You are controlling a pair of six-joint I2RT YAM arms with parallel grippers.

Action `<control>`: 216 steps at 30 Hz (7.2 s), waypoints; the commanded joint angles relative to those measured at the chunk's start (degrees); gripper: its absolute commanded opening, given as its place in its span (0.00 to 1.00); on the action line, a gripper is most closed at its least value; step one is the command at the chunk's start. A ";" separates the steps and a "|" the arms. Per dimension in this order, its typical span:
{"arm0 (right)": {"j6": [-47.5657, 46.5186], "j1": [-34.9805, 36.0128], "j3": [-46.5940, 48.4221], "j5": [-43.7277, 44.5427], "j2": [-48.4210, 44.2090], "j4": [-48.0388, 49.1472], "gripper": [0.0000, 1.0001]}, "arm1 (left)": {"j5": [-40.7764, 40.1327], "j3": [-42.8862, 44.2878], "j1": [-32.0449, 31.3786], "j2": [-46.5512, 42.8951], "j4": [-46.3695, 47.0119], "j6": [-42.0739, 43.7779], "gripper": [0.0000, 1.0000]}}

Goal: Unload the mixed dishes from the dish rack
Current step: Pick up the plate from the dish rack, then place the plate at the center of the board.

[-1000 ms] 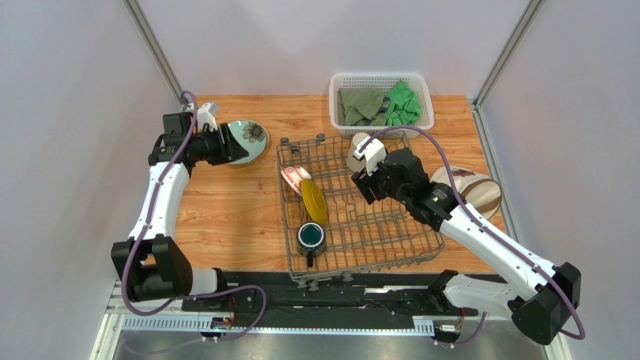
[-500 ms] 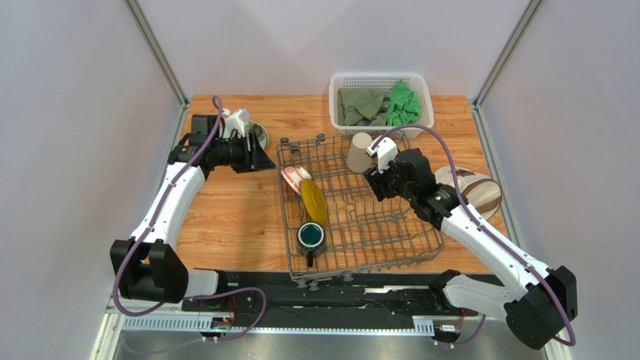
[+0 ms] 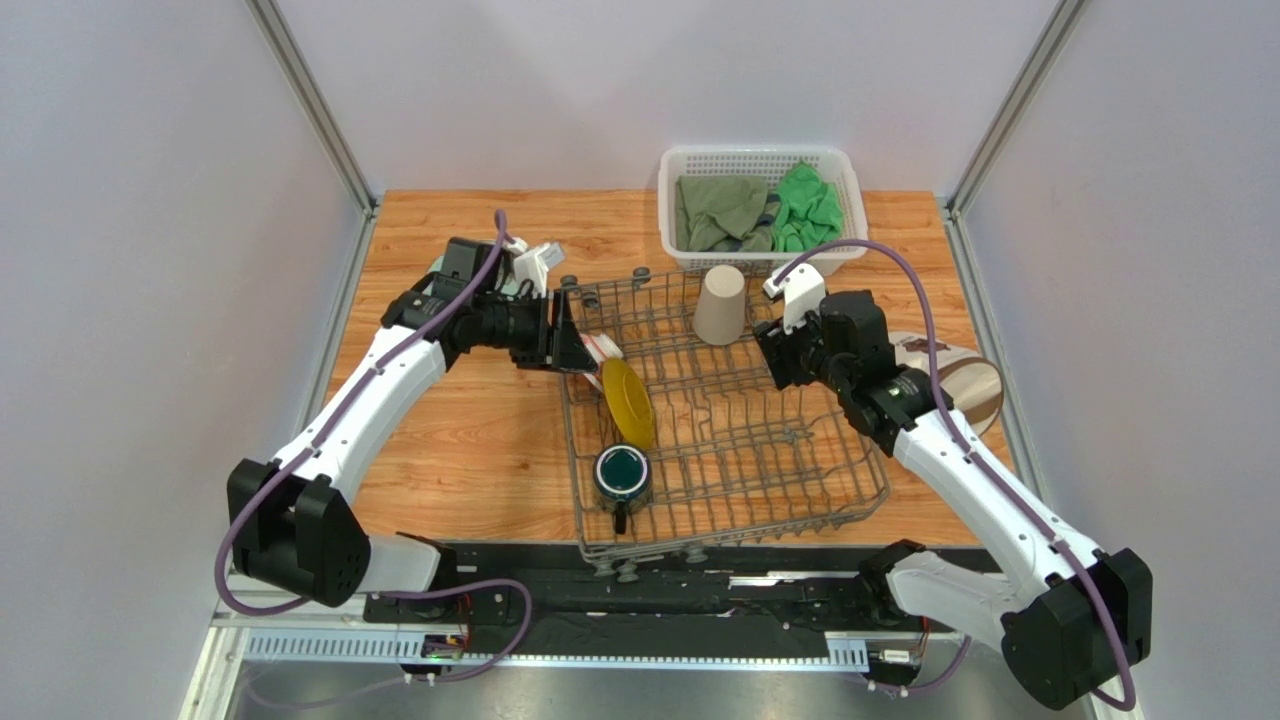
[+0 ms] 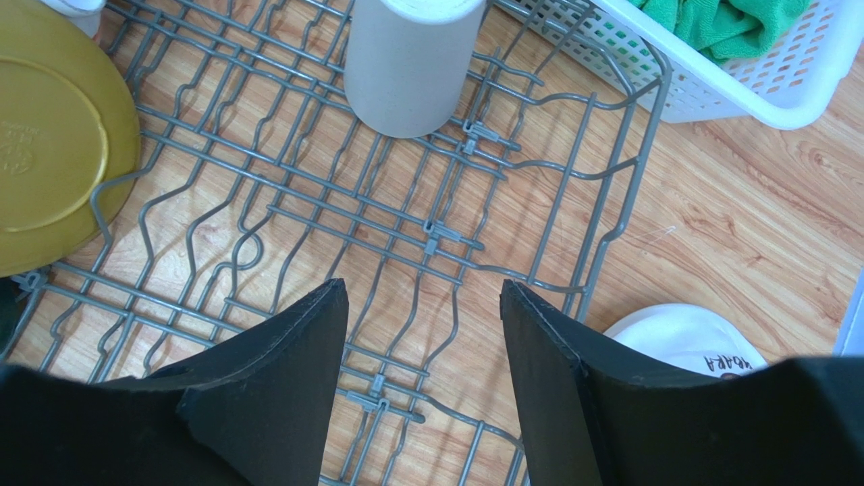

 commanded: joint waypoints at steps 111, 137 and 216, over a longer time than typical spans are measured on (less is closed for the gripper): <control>-0.85 -3.15 -0.03 -11.84 -4.92 -0.02 0.61 | -65.04 10.56 -0.68 5.70 13.07 49.54 0.00; -1.38 -3.06 -0.04 -14.92 -6.59 -1.33 0.63 | -69.37 14.16 0.55 31.37 20.13 55.35 0.00; -0.50 1.50 2.16 -15.28 -3.60 -3.53 0.82 | -53.99 13.03 2.40 18.21 11.25 45.59 0.71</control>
